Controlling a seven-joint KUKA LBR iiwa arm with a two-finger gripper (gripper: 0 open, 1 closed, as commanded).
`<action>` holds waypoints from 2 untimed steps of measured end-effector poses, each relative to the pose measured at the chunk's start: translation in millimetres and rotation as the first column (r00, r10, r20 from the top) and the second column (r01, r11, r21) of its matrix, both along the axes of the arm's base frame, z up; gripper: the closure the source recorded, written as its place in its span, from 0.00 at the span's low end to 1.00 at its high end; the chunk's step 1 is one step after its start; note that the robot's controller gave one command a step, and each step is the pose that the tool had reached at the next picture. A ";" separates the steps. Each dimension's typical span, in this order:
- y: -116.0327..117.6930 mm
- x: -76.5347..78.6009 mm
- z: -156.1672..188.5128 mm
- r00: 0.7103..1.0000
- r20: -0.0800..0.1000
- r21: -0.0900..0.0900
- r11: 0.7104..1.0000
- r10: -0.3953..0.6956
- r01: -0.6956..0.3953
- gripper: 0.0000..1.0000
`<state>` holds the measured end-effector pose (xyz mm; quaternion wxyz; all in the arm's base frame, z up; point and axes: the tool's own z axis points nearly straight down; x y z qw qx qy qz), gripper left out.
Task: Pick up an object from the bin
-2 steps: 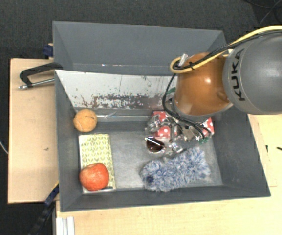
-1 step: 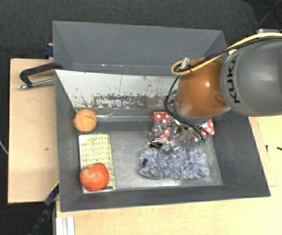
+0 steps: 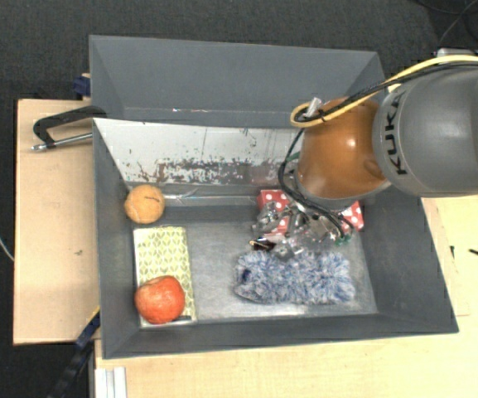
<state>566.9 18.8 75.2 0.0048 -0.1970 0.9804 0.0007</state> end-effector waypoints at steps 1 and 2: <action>-29.3 -22.5 120.7 0.999 -0.005 -0.002 0.999 0.043 -0.043 1.00; -29.3 -22.6 120.6 0.999 -0.005 -0.002 0.999 0.043 -0.043 1.00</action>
Offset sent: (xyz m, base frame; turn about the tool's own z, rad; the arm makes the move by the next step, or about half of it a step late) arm 0.0000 0.0000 0.0000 0.0000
